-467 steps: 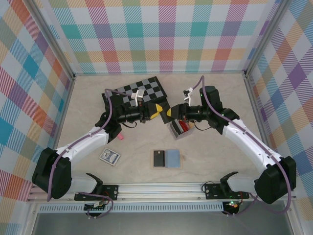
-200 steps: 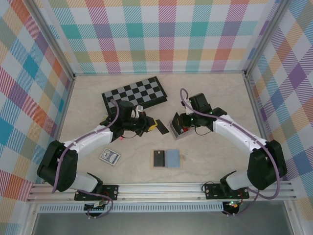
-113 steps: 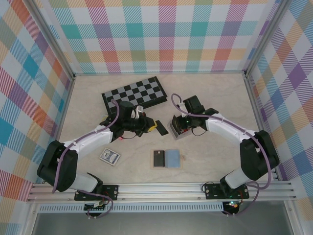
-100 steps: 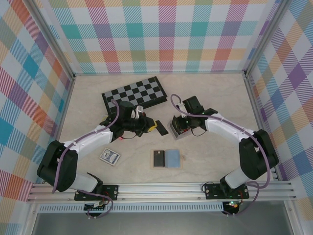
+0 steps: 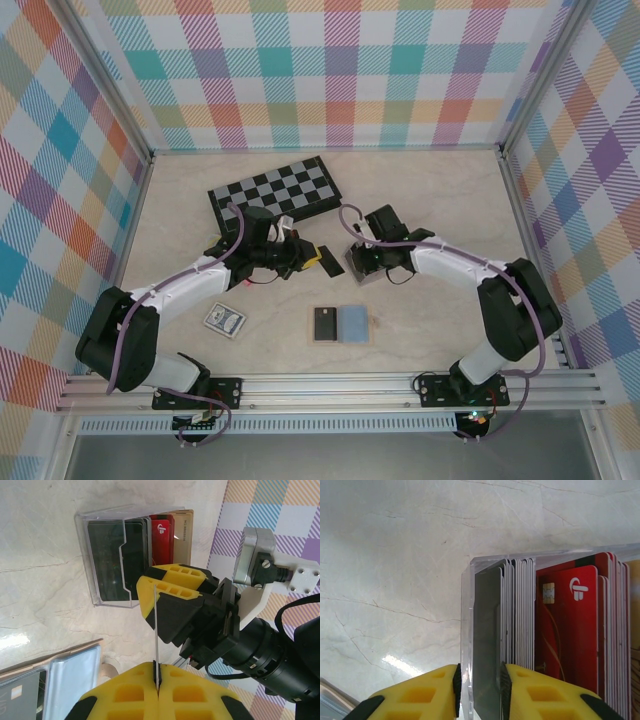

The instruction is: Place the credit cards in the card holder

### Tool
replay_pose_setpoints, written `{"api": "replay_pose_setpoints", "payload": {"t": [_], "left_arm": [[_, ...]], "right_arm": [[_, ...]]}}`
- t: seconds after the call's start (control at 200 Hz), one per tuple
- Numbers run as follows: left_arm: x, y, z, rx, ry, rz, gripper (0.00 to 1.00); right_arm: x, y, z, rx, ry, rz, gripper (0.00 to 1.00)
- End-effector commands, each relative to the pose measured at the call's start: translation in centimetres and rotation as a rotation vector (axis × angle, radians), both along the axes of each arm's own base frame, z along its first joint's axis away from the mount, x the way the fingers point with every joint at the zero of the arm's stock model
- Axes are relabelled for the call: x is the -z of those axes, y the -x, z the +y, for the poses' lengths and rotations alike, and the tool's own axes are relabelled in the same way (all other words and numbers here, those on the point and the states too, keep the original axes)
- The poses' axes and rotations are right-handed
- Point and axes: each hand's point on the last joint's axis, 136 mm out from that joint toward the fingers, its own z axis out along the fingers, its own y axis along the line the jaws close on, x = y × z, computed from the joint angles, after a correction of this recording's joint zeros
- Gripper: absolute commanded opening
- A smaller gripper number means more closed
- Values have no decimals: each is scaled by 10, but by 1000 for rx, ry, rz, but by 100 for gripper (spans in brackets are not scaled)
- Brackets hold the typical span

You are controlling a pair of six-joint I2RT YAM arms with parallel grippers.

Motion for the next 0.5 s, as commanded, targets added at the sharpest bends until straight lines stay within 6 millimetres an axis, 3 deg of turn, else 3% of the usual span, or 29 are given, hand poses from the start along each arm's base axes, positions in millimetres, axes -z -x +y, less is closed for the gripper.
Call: {"api": "replay_pose_setpoints", "payload": {"t": [0.0, 0.18, 0.335, 0.495], "left_arm": [[-10, 5, -1, 41, 14, -46, 0], [-28, 13, -10, 123, 44, -161, 0], [-48, 24, -20, 228, 65, -271, 0], [-68, 31, -29, 299, 100, -355, 0]], "right_arm": [[-26, 5, -6, 62, -44, -24, 32], [-81, 27, -12, 184, -230, -8, 40], [-120, 63, 21, 56, -501, 147, 50], [-136, 83, 37, -29, -628, 238, 50]]}}
